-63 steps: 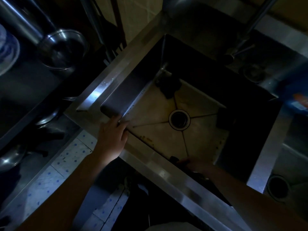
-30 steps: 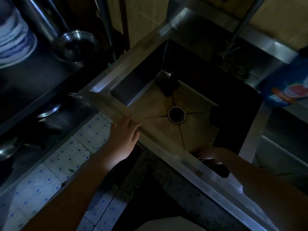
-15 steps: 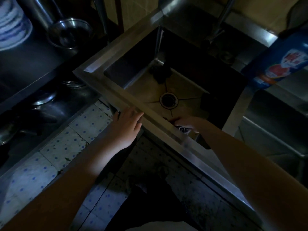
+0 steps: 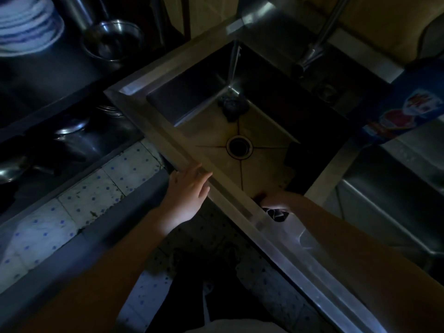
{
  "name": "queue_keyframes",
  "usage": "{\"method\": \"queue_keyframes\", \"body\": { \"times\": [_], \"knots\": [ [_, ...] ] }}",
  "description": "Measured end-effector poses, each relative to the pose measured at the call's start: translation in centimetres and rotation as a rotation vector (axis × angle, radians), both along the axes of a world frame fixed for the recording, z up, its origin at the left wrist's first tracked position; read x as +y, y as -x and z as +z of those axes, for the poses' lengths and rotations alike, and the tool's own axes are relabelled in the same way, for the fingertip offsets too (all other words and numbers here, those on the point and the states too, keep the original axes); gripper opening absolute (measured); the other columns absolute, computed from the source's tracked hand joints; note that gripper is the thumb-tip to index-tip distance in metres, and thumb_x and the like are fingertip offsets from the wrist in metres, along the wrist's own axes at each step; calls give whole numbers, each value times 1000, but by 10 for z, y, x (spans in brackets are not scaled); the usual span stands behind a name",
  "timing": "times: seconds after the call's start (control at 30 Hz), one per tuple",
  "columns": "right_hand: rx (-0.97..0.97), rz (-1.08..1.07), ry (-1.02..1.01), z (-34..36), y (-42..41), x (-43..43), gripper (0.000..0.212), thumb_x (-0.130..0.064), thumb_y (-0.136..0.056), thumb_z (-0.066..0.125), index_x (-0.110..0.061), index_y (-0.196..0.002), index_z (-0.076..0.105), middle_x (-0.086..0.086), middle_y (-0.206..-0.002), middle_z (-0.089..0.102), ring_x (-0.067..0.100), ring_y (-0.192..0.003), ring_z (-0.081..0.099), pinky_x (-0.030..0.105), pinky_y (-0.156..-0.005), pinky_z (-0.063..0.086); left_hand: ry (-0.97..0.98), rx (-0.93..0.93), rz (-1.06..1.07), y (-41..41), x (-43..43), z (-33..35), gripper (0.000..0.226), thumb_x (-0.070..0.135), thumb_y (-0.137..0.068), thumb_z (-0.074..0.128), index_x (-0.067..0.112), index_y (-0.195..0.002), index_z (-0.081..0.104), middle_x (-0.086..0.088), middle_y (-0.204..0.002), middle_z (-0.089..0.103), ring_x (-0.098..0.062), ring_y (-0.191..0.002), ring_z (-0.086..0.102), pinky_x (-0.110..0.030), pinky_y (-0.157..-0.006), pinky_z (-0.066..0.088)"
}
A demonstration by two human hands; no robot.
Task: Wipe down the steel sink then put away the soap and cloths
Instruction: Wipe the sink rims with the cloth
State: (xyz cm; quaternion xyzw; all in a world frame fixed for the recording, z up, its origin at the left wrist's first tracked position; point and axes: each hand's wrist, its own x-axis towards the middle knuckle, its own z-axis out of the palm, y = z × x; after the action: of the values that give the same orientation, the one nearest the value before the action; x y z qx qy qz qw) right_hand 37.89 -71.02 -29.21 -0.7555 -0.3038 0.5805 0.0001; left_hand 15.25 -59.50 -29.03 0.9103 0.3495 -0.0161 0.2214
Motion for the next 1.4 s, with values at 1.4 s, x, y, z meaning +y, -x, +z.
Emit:
{"method": "queue_keyframes", "body": {
  "times": [1.4],
  "knots": [
    [-323,920,106,-36,-49,7,21,-10,-96,43,-5,-95,63,-1,-68,40,15,-60,40,23,-52,36,41,104,27,-82,-80,-4,28,37,-96,39,20,-115,50,-8,-155,17,-24,-142,11,-49,-109,14]
  ]
}}
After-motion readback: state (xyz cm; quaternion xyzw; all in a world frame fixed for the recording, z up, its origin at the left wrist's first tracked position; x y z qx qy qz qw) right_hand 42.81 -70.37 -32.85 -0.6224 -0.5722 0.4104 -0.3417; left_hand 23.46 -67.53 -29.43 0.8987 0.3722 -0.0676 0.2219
